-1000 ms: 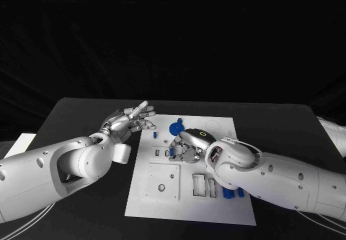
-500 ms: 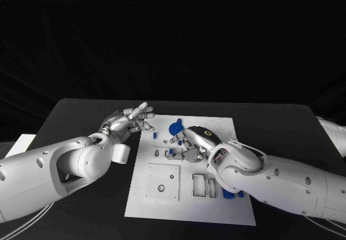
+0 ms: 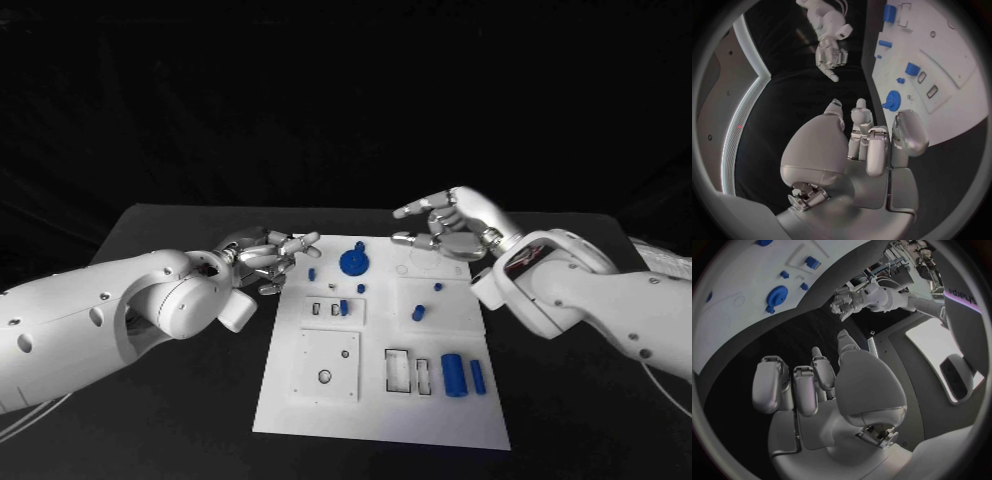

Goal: Assemble the parts on the task board

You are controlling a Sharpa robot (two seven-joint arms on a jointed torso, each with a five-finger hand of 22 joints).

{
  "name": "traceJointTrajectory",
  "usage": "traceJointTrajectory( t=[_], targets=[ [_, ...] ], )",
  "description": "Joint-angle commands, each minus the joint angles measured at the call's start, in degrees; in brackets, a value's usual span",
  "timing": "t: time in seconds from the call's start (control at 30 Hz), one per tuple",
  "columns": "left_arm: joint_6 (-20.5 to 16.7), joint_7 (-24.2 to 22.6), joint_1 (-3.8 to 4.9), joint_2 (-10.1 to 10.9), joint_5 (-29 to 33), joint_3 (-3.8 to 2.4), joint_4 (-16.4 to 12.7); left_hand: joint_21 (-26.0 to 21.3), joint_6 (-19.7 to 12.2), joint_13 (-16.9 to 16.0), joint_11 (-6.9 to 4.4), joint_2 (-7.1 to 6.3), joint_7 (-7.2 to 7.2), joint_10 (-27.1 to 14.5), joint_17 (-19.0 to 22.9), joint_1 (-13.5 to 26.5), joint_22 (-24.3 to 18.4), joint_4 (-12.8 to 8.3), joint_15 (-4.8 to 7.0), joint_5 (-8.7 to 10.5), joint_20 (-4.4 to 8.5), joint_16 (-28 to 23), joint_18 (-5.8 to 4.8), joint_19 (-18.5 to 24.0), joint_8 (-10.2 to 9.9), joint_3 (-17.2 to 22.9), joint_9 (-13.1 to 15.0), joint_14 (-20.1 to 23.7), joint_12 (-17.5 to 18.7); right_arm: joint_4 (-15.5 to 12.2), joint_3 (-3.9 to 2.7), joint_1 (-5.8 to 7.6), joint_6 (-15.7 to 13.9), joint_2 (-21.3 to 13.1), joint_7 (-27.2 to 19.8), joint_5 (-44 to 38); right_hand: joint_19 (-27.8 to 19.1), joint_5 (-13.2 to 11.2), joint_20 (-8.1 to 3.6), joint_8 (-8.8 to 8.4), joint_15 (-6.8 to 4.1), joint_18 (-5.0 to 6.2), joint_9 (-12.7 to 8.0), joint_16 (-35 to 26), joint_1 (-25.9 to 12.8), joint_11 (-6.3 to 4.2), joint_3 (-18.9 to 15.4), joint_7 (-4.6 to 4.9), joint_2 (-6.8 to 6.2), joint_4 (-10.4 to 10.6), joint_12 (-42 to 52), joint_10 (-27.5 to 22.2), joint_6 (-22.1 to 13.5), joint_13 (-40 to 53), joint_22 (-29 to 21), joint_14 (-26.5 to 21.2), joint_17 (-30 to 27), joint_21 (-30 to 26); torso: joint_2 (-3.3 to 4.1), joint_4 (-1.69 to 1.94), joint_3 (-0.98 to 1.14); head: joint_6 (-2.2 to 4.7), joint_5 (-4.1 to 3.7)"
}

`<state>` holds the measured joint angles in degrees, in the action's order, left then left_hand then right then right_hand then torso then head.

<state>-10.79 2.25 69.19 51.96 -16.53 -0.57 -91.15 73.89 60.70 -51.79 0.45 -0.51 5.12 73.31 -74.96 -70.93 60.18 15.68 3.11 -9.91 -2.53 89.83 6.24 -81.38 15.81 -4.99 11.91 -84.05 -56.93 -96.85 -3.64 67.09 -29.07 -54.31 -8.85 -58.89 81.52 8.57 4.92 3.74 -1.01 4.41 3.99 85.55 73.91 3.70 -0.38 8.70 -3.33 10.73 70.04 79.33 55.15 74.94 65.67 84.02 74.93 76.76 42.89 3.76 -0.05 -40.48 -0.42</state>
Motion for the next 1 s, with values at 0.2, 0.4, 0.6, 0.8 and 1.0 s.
traceJointTrajectory(
  t=[0.2,0.4,0.6,0.8,1.0],
  targets=[
    [18.01,29.91,3.4,-5.92,-34.81,0.05,4.18,3.18,-1.63,-7.8,-0.55,1.88,-0.91,1.14,-15.04,1.62,5.92,0.78,0.84,-0.03,0.43,0.17,-2.01,-2.64,6.74,-0.82,4.61,-5.95,-7.9,1.8,-0.03,2.16,3.01,-4.52,-3.5,15.64,-0.17,1.54,-0.23,0.36,-0.03,0.37,0.1,-0.36,1.06,-0.23,-0.51,-0.2,0.28,-0.75,-0.16,-0.13,0.27,2.53,-0.16,4.2,7.92,-0.29,-1.86,-0.08,0.72,-0.78,0.44],
    [19.14,33.18,4.2,-10.08,-41.51,0.19,6.45,6.42,-3.26,-13.1,-1.65,1.78,-2.27,3.22,-15.04,4.96,11.52,0.94,1.76,1.96,1.24,0.17,-2.96,-4.15,14.72,-4.18,11.15,-5.95,-13.07,2.6,0.01,2.43,3.57,-5.35,-2.59,15.14,-0.13,2.38,-0.27,0.34,-0.07,0.38,0.09,-0.44,1.26,-0.25,-0.8,-0.22,0.44,-0.99,-0.23,-0.14,0.26,2.4,-0.26,4.21,7.86,-0.38,-2.24,-0.16,1.03,-1.39,0.46],
    [19.91,34.66,4.64,-13.48,-44.22,0.39,9.0,7.7,-5.58,-14.92,-2.11,1.42,-2.77,3.98,-15.04,7.6,13.78,1.14,2.14,6.93,1.64,0.17,-3.3,-4.59,19.26,-6.61,15.96,-5.95,-14.79,3.16,0.07,2.49,4.02,-5.39,-1.84,14.25,-0.15,2.49,-0.28,0.34,-0.07,0.39,0.09,-0.48,1.26,-0.26,-0.86,-0.23,0.44,-1.0,-0.27,-0.16,0.26,2.36,-0.34,4.2,7.8,-0.43,-2.46,-0.09,1.25,-1.74,0.65],
    [21.22,35.25,4.87,-16.51,-45.31,0.84,11.3,7.91,-6.21,-15.07,-2.16,1.53,-2.8,3.98,-15.04,7.68,14.16,0.99,2.16,6.99,1.69,0.17,-3.36,-4.64,19.95,-6.7,16.89,-5.95,-14.92,3.67,0.1,2.5,4.25,-5.25,-1.23,13.53,-0.15,2.63,-0.29,0.35,-0.08,0.4,0.1,-0.51,1.21,-0.26,-0.98,-0.23,0.43,-1.01,-0.26,-0.15,0.27,2.35,-0.38,4.19,7.77,-0.47,-2.33,-0.09,1.17,-1.94,0.77],
    [22.74,35.57,4.92,-19.19,-45.66,1.49,13.51,8.08,-6.99,-15.25,-2.16,2.14,-2.8,3.98,-15.04,6.52,14.49,0.87,2.15,6.82,1.68,0.17,-3.4,-4.65,20.74,-6.17,18.03,-5.95,-15.09,4.2,0.16,2.5,4.63,-4.98,-0.69,12.96,-0.15,2.76,-0.29,0.35,-0.08,0.4,0.1,-0.53,1.12,-0.26,-1.11,-0.24,0.42,-0.98,-0.29,-0.16,0.28,2.31,-0.41,4.19,7.76,-0.49,-2.23,-0.17,1.14,-2.05,0.82]
  ],
)
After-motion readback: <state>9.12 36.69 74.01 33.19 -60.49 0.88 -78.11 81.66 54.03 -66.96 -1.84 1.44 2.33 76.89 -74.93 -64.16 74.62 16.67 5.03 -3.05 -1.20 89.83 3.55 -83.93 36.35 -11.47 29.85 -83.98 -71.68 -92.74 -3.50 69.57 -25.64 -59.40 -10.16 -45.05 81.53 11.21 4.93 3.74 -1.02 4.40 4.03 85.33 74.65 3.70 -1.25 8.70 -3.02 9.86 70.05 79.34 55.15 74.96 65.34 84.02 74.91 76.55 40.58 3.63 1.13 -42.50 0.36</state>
